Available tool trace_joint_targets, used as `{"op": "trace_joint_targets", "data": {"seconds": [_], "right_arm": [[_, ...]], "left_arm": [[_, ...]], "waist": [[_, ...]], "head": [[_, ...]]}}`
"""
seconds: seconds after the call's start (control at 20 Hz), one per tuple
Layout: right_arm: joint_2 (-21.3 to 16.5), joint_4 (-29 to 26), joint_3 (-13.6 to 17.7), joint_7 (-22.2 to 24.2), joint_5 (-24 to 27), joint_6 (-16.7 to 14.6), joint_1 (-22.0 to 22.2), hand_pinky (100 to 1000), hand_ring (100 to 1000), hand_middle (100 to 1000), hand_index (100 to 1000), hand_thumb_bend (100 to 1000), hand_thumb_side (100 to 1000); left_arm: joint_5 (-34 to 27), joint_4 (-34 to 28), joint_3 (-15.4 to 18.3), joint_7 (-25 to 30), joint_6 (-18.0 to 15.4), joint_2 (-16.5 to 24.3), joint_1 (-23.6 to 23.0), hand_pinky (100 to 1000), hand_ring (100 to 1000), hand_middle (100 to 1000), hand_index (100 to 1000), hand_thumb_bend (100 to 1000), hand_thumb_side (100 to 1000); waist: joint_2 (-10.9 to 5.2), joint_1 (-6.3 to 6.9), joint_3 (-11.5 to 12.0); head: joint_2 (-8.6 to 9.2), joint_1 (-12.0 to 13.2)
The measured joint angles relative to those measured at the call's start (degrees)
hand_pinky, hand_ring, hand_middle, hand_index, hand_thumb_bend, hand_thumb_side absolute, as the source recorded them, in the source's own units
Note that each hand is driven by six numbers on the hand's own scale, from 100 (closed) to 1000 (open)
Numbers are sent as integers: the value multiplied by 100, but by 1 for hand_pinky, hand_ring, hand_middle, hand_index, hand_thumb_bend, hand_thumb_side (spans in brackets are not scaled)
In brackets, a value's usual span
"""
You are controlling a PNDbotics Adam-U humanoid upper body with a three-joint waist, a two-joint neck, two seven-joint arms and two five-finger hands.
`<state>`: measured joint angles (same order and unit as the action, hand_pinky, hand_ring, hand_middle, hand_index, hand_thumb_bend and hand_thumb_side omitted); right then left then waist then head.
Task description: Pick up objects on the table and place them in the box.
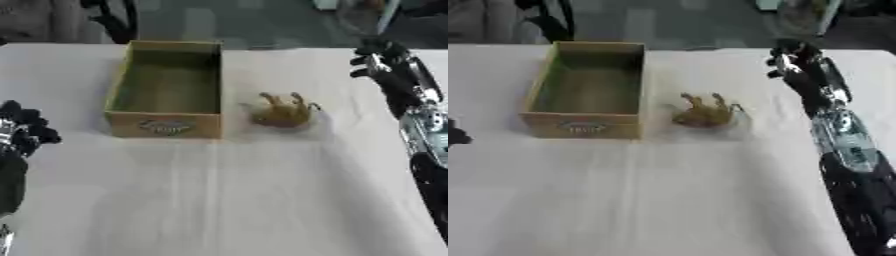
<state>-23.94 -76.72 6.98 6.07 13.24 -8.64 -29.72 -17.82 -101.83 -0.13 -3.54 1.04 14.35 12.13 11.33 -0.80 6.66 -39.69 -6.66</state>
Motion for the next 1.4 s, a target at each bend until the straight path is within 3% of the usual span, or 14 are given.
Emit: {"op": "trace_joint_targets", "data": {"seconds": [0.8,1.1,1.4], "right_arm": [[-17,-38,1,377,-149,-195,-11,613,709,675,805,139,288],[-289,-82,-88,877,-735,-448,-216,631,731,692,824,176,249],[-805,-8,-468,1564,-1503,-847,-675,665,762,725,842,263,221]], "left_arm": [[0,0,0,10,7,0,0,558,510,502,605,253,589],[0,2,-2,13,9,-1,-7,558,510,502,605,254,589],[0,7,-30,29,12,-1,-34,558,510,502,605,256,591]], "waist": [[-1,-1,-1],[-7,-36,8],[-40,-93,40]], "head": [[0,-11],[0,-33],[-22,-53]]}}
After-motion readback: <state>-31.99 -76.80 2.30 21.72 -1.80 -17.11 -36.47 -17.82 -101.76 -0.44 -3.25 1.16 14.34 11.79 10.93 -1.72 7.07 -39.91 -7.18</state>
